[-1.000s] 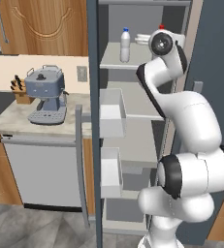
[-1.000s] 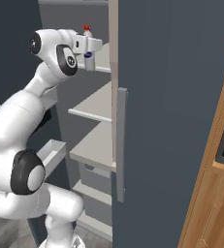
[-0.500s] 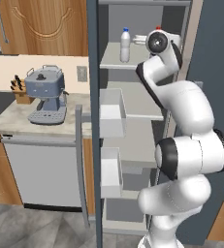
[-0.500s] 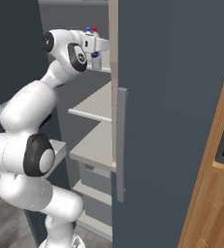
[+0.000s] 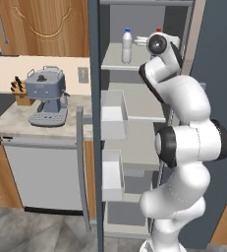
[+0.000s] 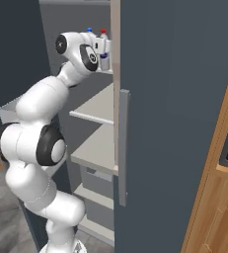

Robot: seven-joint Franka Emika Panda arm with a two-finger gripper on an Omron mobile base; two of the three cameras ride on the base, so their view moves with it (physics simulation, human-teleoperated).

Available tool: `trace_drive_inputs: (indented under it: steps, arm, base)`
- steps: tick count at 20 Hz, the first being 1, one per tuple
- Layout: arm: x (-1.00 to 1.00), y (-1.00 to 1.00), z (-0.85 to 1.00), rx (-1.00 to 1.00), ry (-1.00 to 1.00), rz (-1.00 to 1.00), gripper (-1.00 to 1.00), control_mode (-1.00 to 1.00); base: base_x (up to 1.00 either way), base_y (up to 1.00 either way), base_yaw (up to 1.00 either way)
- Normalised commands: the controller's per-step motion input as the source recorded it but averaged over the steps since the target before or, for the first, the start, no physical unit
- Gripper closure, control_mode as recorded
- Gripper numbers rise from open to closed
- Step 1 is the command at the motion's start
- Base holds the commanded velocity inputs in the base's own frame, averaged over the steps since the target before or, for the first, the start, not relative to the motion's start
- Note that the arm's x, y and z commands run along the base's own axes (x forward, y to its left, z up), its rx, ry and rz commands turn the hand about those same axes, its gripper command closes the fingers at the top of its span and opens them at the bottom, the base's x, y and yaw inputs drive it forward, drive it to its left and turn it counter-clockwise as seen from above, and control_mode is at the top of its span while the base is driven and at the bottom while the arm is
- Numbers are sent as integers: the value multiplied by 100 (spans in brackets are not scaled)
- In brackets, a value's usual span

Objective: Take the bottled waters from the counter and place them in the freezer to freeze. Close the freezer door after placing the bottles.

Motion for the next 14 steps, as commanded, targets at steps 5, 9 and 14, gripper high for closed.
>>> trace_drive_inputs:
  steps: [5,9,14]
  arm:
    - [51,-3,-3,0,0,0,100,-100]
    - [43,0,-19,0,1,0,100,-100]
    - [47,0,-11,0,0,0,100,-100]
  base:
    - [0,0,0]
    - [0,0,0]
    - [0,0,0]
